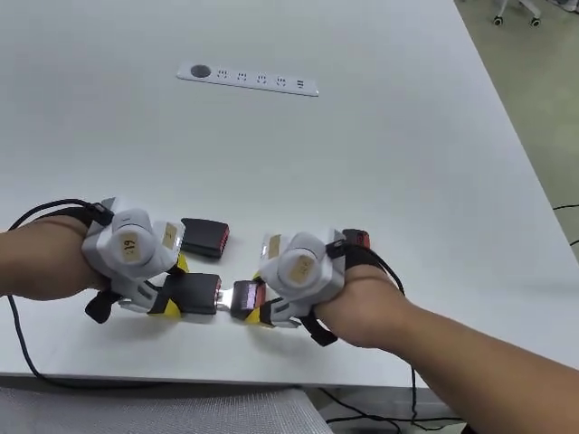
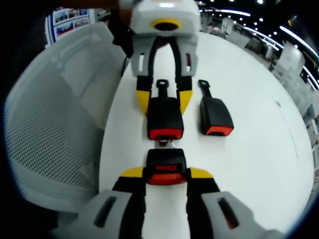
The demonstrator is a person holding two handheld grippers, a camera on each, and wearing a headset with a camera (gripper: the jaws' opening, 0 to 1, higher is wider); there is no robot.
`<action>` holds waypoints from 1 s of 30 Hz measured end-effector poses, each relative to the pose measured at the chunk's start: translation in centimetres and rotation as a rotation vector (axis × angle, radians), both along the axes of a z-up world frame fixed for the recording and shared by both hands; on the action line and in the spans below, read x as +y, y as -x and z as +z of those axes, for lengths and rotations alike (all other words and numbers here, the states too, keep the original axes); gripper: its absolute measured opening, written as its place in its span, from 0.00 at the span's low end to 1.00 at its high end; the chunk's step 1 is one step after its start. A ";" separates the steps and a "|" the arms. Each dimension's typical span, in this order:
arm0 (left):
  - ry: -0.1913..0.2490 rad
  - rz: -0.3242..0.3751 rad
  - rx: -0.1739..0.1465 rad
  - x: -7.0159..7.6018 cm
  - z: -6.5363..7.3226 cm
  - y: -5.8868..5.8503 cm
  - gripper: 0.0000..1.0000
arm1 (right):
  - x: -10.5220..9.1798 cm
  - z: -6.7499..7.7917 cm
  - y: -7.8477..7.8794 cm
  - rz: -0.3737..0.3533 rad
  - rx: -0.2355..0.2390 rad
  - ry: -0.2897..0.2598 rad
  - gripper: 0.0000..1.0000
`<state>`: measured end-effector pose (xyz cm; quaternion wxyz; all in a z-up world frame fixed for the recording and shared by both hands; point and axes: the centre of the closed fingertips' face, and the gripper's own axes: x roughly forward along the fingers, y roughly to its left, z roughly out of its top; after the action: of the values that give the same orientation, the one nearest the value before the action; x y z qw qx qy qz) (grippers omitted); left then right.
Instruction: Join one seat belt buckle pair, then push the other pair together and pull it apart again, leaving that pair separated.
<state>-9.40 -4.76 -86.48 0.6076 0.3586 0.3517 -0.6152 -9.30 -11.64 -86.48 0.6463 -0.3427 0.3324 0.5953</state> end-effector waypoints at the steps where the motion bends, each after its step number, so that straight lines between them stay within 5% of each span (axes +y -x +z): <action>1: 0.001 -0.002 0.000 0.0 0.0 0.0 0.32 | 0.0 0.0 0.0 0.000 0.000 0.000 0.28; 30: 0.000 -0.002 0.000 0.1 -0.2 -0.1 0.32 | 0.0 0.1 0.1 0.011 -0.006 0.027 0.28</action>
<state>-9.28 -4.62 -86.70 0.6070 0.3592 0.3513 -0.6158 -9.42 -11.59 -86.40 0.6394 -0.3548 0.3367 0.5933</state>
